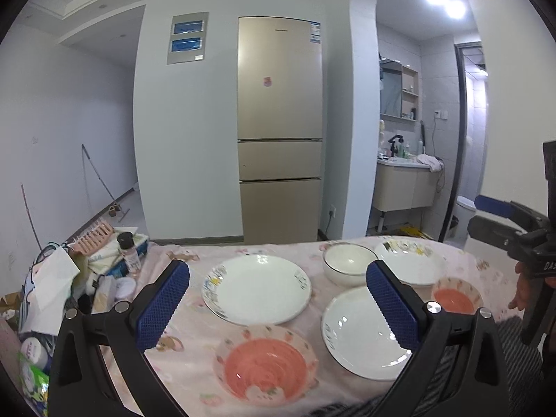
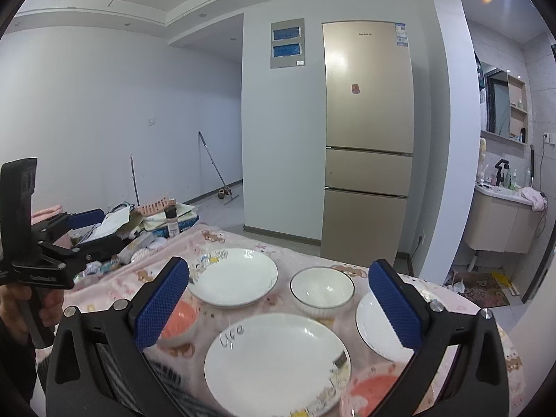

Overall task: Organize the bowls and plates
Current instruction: 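Move the right tool to the 'Life' plate rim and close on it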

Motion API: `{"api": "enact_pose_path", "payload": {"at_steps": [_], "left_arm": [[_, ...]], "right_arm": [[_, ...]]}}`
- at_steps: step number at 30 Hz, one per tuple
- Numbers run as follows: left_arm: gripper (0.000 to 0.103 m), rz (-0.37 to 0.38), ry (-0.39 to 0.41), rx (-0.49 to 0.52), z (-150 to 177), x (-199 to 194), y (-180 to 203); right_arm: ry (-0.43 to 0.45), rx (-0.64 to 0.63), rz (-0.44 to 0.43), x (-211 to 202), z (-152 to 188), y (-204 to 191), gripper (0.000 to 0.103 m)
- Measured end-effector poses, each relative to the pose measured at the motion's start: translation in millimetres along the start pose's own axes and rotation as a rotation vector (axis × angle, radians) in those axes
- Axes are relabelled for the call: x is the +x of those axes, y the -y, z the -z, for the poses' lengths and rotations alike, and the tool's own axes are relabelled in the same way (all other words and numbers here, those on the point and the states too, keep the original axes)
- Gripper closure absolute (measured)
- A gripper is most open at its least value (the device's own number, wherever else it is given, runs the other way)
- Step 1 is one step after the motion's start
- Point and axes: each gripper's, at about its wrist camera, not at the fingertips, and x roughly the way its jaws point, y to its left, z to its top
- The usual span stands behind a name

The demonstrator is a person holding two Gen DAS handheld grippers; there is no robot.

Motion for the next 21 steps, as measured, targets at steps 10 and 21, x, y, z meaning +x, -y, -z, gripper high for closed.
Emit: {"api": "enact_pose_path", "payload": {"at_steps": [10, 21], "left_arm": [[0.000, 0.045, -0.116, -0.100, -20.3, 63.7, -58.0], [0.000, 0.053, -0.288, -0.176, -1.2, 163.6, -110.0]], "right_arm": [[-0.070, 0.130, -0.043, 63.9, -20.9, 17.4, 0.000], [-0.358, 0.224, -0.079, 175.9, 16.6, 19.5, 0.003]]}}
